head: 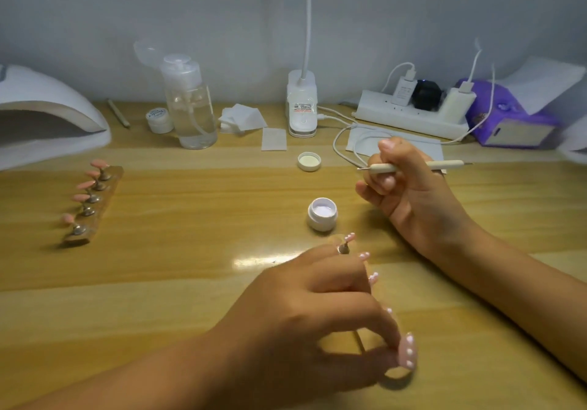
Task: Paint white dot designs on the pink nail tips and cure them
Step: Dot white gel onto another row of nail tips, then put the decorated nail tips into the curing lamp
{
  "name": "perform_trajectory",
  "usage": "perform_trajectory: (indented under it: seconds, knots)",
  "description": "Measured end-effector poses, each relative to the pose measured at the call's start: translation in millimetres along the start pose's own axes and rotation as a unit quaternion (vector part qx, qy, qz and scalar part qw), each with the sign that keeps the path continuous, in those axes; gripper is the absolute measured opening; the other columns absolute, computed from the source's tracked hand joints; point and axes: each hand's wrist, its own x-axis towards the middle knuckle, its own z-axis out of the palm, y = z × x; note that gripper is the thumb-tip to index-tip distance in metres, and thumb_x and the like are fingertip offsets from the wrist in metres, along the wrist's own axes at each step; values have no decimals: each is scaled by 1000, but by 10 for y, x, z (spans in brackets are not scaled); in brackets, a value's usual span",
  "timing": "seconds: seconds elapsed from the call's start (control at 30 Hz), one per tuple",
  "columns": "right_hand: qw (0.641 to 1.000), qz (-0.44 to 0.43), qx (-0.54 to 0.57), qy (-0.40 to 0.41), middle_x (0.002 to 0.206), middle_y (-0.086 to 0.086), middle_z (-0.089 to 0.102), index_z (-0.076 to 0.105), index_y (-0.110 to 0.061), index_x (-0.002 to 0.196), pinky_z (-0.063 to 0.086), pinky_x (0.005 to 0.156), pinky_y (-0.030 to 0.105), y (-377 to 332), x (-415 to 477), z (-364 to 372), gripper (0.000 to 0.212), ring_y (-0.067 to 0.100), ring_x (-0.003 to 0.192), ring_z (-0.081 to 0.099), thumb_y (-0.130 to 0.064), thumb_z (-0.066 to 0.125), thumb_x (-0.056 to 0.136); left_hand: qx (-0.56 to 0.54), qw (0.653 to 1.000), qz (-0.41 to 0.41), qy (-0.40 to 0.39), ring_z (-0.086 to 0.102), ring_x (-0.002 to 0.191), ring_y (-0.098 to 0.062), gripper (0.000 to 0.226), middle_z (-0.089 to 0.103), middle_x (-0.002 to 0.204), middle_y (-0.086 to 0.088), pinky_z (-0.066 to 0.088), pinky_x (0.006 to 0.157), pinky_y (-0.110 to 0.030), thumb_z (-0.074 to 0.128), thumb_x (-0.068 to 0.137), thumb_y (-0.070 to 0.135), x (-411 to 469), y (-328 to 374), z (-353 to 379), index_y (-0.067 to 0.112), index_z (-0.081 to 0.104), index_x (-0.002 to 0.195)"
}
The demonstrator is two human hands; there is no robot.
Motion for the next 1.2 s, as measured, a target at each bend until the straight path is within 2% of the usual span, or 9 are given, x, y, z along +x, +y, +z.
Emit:
perform_trajectory:
  seconds: [0.4,0.5,0.6,0.7,0.73,0.87,1.0,1.13,1.2]
  knots:
    - [994,-29,-93,-47,55,-6,51,52,-17,76,53,67,24,0,-45,21,34,7,54,50,-47,59,88,77,992,28,-92,29,72,3,11,61,71,13,30,62,-11,72,85,38,-56,-105,61,29,76,79]
    - [970,-102,-213,-50,59,-6,54,52,-16,88,54,69,28,-36,-46,-33,27,7,55,52,-42,56,89,90,992,20,-83,38,69,-3,14,58,70,13,31,61,-12,73,83,36,-44,-89,61,27,72,74]
    - [870,-187,-445,-97,80,-3,62,59,-23,94,49,67,31,-141,-54,-145,9,14,73,57,-26,66,89,31,997,-35,-54,39,65,-1,12,47,66,12,31,62,-10,72,79,29,-44,-55,-5,25,64,70]
    - [610,-274,-722,-178,107,8,62,66,-16,106,52,67,39,-183,-59,-284,27,29,94,58,-6,69,81,-199,956,-207,61,40,57,1,9,46,60,14,32,55,-9,65,72,32,-11,-90,-113,27,59,68]
    - [567,-263,-757,-189,108,11,62,67,-13,108,54,65,42,-180,-77,-296,30,31,95,58,-5,69,79,-260,925,-252,112,39,54,1,10,46,58,15,32,52,-9,63,69,36,6,-138,-136,27,59,67]
    - [510,-223,-809,-189,117,11,59,61,-15,121,54,77,38,-152,-181,-264,44,28,103,57,-8,73,79,-325,849,-352,222,34,53,-5,20,43,56,13,30,52,-21,63,61,44,86,-315,-151,25,63,65]
    - [508,-151,-829,-176,141,-8,27,24,-39,146,37,97,23,-221,-322,-303,71,15,125,33,-20,59,88,-342,836,-363,229,34,54,-5,26,43,57,9,30,49,-18,61,70,49,86,-383,-135,24,67,68]
    - [637,-92,-751,-144,108,-23,47,51,-42,121,47,74,13,-472,-855,-408,42,-4,99,51,-25,52,83,-364,825,-358,245,38,53,-5,35,46,56,9,35,48,-13,48,84,44,93,-416,-121,24,68,63]
    - [632,-49,-752,-178,99,-30,45,49,-51,115,38,73,-2,-494,-1111,-365,31,-22,93,43,-30,38,94,-364,824,-357,247,38,53,-5,39,46,56,9,35,48,-12,45,84,46,102,-430,-102,24,69,62]
